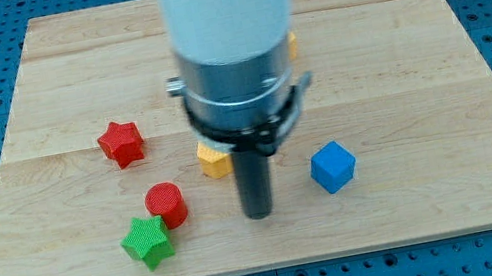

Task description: Move the green circle closer to the blue triangle

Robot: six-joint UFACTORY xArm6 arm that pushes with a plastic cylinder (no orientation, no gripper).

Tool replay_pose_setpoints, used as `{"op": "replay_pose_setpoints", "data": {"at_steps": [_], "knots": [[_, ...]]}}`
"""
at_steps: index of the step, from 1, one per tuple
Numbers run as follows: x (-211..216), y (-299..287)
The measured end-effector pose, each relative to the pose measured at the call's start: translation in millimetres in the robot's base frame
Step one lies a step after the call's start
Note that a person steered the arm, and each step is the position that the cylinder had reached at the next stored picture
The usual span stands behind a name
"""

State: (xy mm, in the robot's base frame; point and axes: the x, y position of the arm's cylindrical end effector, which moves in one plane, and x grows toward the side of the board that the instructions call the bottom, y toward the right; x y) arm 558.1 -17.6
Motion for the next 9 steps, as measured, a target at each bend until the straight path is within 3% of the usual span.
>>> {"op": "replay_pose_setpoints", "data": {"at_steps": [9], "knots": [[-116,-82]]}}
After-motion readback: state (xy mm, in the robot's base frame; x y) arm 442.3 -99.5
